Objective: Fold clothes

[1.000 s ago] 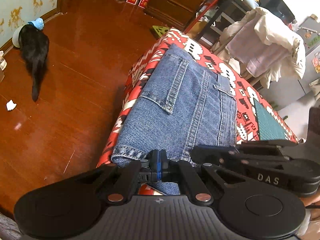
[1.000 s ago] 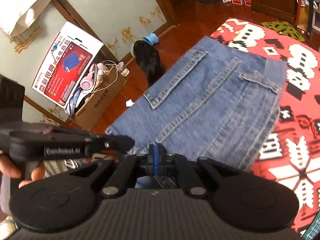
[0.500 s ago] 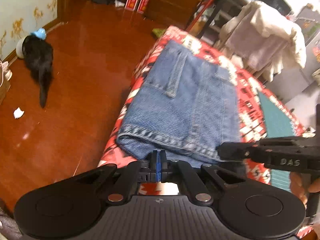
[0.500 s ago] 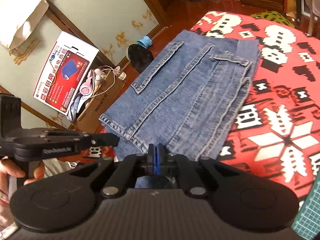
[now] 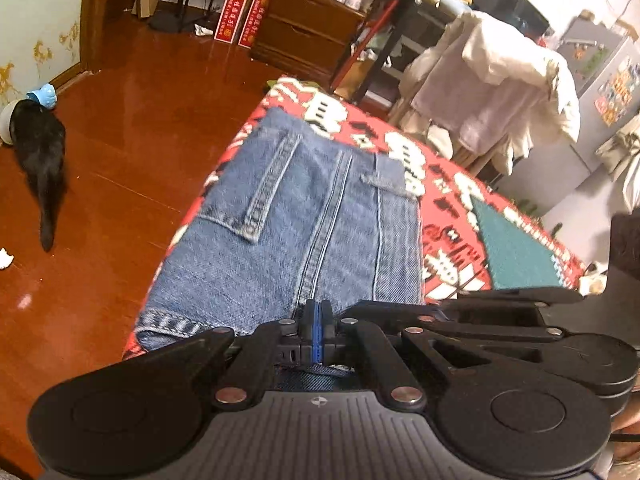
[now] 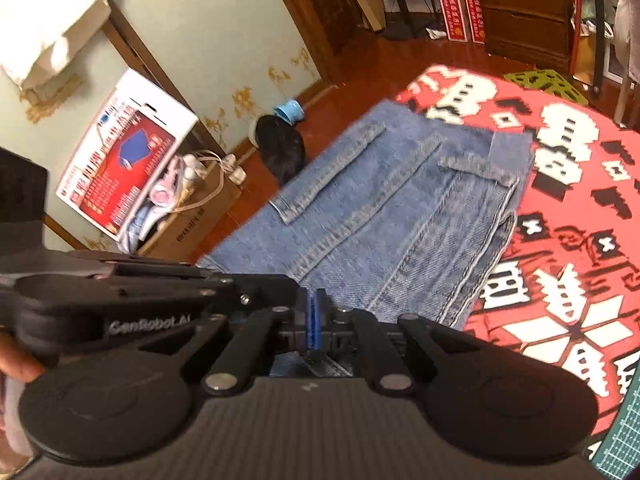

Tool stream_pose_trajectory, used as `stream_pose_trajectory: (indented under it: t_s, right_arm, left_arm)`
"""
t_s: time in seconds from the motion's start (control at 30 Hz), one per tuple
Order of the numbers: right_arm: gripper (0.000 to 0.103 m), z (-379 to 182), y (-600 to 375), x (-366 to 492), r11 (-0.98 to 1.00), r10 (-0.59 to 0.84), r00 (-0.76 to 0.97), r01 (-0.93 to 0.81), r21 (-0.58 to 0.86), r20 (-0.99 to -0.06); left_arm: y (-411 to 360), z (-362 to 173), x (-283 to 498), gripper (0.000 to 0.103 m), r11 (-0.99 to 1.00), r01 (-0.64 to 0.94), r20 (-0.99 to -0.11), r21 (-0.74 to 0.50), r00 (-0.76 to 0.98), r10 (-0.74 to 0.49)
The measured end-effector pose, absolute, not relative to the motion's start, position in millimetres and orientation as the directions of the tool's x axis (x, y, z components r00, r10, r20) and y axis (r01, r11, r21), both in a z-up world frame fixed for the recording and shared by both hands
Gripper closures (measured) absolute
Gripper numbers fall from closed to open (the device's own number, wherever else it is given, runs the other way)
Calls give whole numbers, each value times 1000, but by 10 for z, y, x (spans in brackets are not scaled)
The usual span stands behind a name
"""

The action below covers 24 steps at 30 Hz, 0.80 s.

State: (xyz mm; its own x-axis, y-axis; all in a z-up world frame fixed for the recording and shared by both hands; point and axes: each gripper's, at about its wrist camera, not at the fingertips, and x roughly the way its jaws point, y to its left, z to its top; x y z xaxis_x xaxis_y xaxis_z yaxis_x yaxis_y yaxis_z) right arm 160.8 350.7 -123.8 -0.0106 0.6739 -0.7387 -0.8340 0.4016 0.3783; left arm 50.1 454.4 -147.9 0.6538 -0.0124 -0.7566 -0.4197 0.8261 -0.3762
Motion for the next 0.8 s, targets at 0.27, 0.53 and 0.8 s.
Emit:
stream_pose_trajectory:
  t_s: [0.27,0.53,0.8]
  right_arm:
    - [103,-1386,3344,1622,413,654,-3,-836,361,-756]
    - [102,-1224,3039,1673,441,693,35,-811,385,-720]
    - [102,-1078,3140,2301,523,722,169,-768,370,-671]
  left_arm:
    - [4393,-1473,509,102,864,-406,-770,-299,637,33]
    - [4189,-1424,422,103,875,-396,-752,-278,656,59]
    - [4175,-1405,686,103,852,-414,-721,-322,690,64]
